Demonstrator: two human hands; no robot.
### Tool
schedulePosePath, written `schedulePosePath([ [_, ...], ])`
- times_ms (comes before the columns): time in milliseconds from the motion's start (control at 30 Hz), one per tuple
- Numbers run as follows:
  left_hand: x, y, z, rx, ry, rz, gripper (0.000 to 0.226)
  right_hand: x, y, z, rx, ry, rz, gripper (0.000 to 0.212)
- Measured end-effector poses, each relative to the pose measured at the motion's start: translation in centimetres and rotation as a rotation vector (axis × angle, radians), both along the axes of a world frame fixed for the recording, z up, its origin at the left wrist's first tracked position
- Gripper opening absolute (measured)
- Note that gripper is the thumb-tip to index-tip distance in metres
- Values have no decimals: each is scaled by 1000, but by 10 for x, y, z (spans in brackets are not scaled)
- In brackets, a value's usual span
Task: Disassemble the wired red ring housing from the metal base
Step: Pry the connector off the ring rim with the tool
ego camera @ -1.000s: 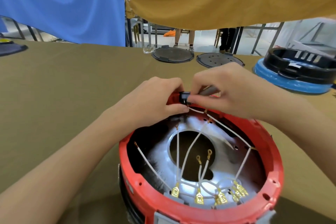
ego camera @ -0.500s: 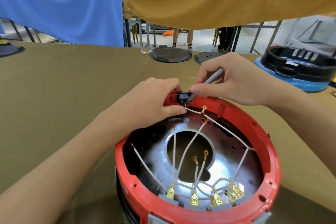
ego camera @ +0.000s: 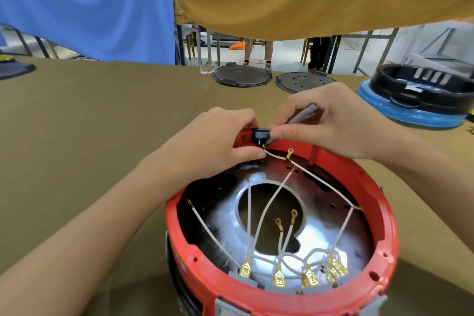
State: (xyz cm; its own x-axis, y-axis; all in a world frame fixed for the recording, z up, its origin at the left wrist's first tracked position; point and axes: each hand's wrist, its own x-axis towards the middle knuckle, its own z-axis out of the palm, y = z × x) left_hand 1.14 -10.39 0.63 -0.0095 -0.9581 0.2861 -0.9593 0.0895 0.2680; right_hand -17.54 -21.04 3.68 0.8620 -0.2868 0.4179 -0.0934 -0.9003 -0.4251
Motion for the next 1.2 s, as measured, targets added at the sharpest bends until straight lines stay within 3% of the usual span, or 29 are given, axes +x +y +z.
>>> schedulePosePath([
  [467,-1,0,2,19,6,3,37,8,-21,4,398,30,93,13],
  [700,-1,1,0,-11,-20,-14,39,11,-21,3,434,16,61,16],
  [800,-2,4,3,-158,-49,-57,37,11,-18,4,360,31,52,15],
  [867,-4,7,8,-268,-131,-130,28,11,-17,4,355,26,40,16],
  [1000,-10,8,15,-281,-436,-289,6,10,-16,5,341,21,18,17],
  [1100,-11,3,15,-274,-503,-338,6,9,-17,5,328,22,-2,17],
  [1200,-11,0,12,-264,-458,-343,11,9,-19,4,326,20,-11,17],
])
